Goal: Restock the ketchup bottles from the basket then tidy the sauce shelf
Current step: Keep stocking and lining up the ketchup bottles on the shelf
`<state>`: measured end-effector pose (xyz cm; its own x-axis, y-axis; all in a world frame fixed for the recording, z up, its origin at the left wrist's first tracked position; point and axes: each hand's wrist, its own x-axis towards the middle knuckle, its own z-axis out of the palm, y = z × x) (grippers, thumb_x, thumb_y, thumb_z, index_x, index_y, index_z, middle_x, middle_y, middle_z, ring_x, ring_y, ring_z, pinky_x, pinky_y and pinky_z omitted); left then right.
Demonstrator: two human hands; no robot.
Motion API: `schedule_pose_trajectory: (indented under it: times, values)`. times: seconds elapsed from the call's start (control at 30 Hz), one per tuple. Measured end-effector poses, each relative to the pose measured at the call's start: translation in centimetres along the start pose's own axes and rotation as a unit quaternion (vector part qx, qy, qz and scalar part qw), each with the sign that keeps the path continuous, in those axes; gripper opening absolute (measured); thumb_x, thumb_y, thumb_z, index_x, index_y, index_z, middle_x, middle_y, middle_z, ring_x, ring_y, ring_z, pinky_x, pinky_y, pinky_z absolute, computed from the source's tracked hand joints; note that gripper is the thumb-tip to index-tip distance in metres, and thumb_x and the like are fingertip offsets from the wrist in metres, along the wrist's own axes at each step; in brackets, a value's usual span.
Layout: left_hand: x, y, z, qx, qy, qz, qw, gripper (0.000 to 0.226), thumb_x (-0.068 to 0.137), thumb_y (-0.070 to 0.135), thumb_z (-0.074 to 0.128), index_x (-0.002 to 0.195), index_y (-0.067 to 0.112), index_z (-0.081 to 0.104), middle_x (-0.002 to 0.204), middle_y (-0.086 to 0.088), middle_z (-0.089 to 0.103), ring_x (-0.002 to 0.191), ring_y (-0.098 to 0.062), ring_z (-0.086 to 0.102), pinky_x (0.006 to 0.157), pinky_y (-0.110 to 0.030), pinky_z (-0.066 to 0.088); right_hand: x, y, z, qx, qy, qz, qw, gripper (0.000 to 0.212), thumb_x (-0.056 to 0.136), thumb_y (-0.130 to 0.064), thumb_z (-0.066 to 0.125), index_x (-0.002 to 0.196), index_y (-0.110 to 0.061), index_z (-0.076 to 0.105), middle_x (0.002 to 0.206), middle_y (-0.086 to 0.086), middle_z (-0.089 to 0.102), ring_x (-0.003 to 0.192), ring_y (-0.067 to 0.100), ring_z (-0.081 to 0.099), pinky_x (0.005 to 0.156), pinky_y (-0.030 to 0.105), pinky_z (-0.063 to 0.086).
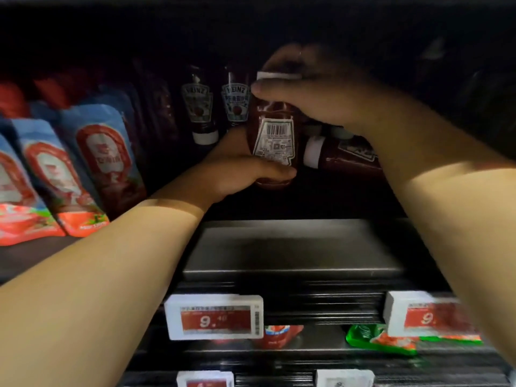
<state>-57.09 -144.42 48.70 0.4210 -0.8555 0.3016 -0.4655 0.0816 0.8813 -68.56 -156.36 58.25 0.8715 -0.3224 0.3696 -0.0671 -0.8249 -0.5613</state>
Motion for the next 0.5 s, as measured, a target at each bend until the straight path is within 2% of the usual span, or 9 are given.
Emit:
schedule_pose_trajectory:
  times: [0.07,0.17,0.23,0.27,0.3,0.37,0.4,0.43,0.5]
  values:
    - [0.0,-0.1,-0.2,-0.008,0.016,-0.004,1.0,0.058,0.068,0.011,0.09,0.115,0.033,0.064,0.11,0.016,0.074,0.105,0.001,0.068,0.083,-0.013,0.053,0.2,1.5,0.4,0.044,0.03,0.02,0.998,0.034,0.088,-0.058,0.065,0.114,-0.036,0.064,0.105,-0.014,0.066,0.093,0.002,0.064,0.069,0.024,0.048]
    - [0.2,-0.5,-0.1,-0.02,0.043,-0.016,0.999,0.053,0.067,0.018,0.091,0.113,0.03,0.068,0.106,0.014,0.076,0.102,-0.002,0.07,0.088,-0.024,0.056,0.0,3.9,0.8,0.176,0.092,0.079,0.977,0.032,0.083,-0.056,0.068,0.108,-0.036,0.069,0.103,-0.011,0.072,0.092,0.006,0.071,0.076,0.032,0.057]
    - [0.3,-0.6,-0.3,-0.029,0.057,-0.027,0.998,0.05,0.066,0.024,0.092,0.11,0.03,0.07,0.106,0.012,0.076,0.102,-0.004,0.071,0.093,-0.03,0.055,-0.2,5.0,0.5,0.212,0.092,0.107,0.967,0.035,0.082,-0.058,0.068,0.109,-0.036,0.07,0.105,-0.01,0.073,0.085,0.003,0.073,0.068,0.028,0.059]
    - [0.3,-0.5,-0.4,-0.036,0.063,-0.03,0.997,0.045,0.066,0.025,0.091,0.106,0.032,0.071,0.106,0.013,0.076,0.102,-0.004,0.071,0.093,-0.029,0.055,-0.3,5.5,0.2,0.207,0.081,0.118,0.968,0.043,0.08,-0.065,0.066,0.112,-0.038,0.07,0.107,-0.01,0.073,0.084,0.002,0.073,0.066,0.025,0.058]
    - [0.3,-0.4,-0.5,-0.044,0.07,-0.031,0.996,0.041,0.066,0.026,0.091,0.102,0.035,0.072,0.105,0.013,0.076,0.101,-0.004,0.071,0.091,-0.028,0.054,-0.4,6.0,-0.2,0.198,0.067,0.13,0.969,0.056,0.075,-0.077,0.063,0.117,-0.041,0.069,0.11,-0.011,0.073,0.087,0.003,0.073,0.071,0.026,0.059]
    - [0.4,-0.2,-0.6,-0.063,0.089,-0.028,0.994,0.042,0.065,0.025,0.09,0.103,0.034,0.072,0.106,0.01,0.076,0.102,-0.007,0.071,0.091,-0.031,0.055,-0.9,6.9,-0.9,0.182,0.028,0.163,0.969,0.084,0.06,-0.099,0.053,0.126,-0.047,0.064,0.117,-0.014,0.072,0.104,0.008,0.071,0.094,0.038,0.052]
    - [0.4,-0.1,-0.6,-0.072,0.101,-0.026,0.992,0.047,0.065,0.025,0.089,0.107,0.031,0.071,0.108,0.008,0.076,0.103,-0.009,0.071,0.091,-0.034,0.056,-1.2,7.5,-1.2,0.176,0.002,0.174,0.969,0.092,0.055,-0.104,0.048,0.127,-0.048,0.063,0.12,-0.013,0.072,0.109,0.01,0.069,0.101,0.042,0.046]
    - [0.4,0.0,-0.7,-0.078,0.112,-0.026,0.99,0.05,0.065,0.024,0.088,0.112,0.027,0.07,0.108,0.007,0.076,0.104,-0.01,0.071,0.092,-0.037,0.057,-1.4,7.9,-1.4,0.162,-0.023,0.176,0.971,0.096,0.053,-0.106,0.043,0.125,-0.047,0.065,0.118,-0.012,0.073,0.108,0.011,0.07,0.103,0.043,0.045]
    - [0.3,0.2,-0.8,-0.088,0.135,-0.033,0.986,0.053,0.066,0.024,0.087,0.116,0.024,0.068,0.108,0.006,0.076,0.103,-0.011,0.072,0.093,-0.04,0.058,-2.2,8.0,-1.9,0.098,-0.085,0.199,0.971,0.09,0.052,-0.108,0.038,0.109,-0.048,0.073,0.106,-0.011,0.076,0.094,0.01,0.073,0.091,0.035,0.051]
